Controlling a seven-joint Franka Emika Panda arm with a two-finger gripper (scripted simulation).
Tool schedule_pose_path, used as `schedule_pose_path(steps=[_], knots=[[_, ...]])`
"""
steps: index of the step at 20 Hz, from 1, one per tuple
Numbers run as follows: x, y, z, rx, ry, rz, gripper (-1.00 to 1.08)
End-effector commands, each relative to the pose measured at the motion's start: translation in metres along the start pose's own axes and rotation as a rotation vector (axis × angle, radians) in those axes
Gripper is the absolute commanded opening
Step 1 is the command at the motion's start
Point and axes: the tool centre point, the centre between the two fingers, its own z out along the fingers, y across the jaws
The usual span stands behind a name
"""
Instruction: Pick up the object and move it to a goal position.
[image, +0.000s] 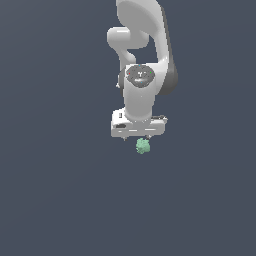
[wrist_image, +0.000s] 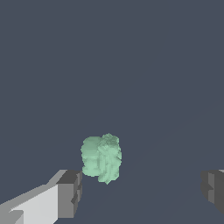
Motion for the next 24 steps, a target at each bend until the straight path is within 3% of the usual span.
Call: schedule_pose_path(steps=[1,11,24], knots=[[0.0,0.0,0.0,0.0,0.0,0.0,1.0],[-0.004,0.011,0.006,-0.017,-0.033,-0.035,1.0],[-0.012,-0.008,0.03,-0.025,-0.006,-0.033,1.0]])
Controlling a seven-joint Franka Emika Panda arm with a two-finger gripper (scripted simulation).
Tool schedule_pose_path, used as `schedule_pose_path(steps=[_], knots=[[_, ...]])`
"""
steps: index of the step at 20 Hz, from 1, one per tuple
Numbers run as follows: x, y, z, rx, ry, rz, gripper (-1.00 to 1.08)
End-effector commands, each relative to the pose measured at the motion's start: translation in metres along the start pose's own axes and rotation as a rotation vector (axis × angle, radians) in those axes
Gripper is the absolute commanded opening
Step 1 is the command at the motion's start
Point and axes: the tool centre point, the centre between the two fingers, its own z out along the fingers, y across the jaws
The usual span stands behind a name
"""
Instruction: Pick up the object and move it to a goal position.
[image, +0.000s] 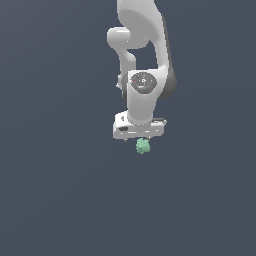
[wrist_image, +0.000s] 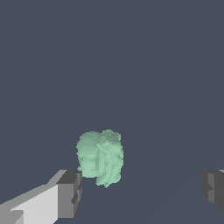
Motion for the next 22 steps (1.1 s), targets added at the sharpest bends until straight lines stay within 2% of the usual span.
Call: schedule_pose_path(steps=[1,11,22], knots=[[-0.003,-0.008,0.01,-0.003,0.009,0.0,1.0],[-0.017,-0.033,0.04,-0.009,0.043,-0.001,1.0],[-0.019,-0.036,0.052,-0.009,0.045,-0.002,1.0]])
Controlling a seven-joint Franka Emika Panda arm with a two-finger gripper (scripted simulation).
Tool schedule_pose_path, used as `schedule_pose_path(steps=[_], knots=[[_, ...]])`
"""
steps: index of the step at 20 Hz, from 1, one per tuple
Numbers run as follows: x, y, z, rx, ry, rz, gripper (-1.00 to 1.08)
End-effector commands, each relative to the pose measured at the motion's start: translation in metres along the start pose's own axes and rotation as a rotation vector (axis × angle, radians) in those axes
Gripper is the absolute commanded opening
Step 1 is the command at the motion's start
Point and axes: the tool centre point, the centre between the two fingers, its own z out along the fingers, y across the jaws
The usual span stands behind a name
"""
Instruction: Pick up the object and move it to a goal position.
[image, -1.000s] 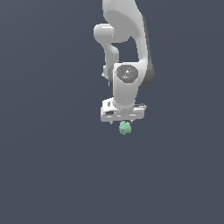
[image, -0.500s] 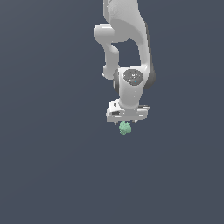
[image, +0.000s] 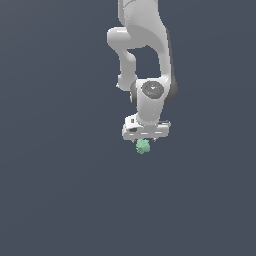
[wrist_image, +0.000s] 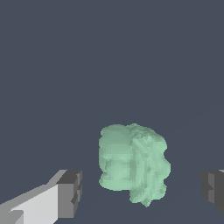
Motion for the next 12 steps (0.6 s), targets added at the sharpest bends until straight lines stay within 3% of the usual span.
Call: schedule_pose_path(steps=[1,12], knots=[[-0.001,0.0,0.008,0.0,-0.001,0.0,1.0],[-0.001,0.0,0.046,0.0,0.001,0.001,1.0]])
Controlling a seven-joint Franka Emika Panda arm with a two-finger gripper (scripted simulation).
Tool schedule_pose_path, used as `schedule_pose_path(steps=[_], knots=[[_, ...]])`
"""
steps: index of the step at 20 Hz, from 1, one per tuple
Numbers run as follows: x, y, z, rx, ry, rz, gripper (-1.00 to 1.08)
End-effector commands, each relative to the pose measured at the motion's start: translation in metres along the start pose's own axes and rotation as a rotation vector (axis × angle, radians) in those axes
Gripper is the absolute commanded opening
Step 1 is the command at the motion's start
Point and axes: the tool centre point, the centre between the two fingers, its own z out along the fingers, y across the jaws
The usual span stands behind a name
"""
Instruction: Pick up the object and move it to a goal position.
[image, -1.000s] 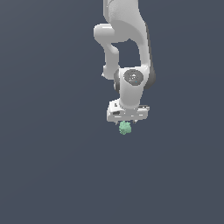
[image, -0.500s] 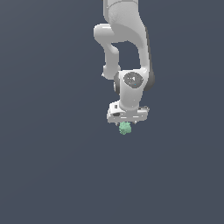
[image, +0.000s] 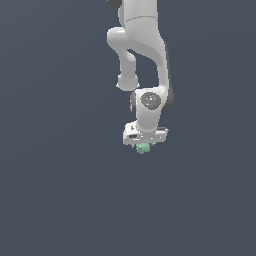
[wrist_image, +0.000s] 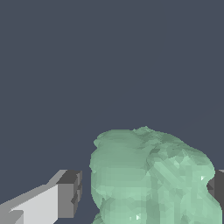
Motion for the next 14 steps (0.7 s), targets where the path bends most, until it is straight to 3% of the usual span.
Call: schedule_pose_path(steps=[1,2,14], knots=[[0.0008,0.0,0.0021,0.0,0.002,0.0,1.0],[0.0008,0.0,0.0021,0.0,0.002,0.0,-1.0],[0.0005,0.0006,0.0009,0.0,0.002,0.0,-1.0]])
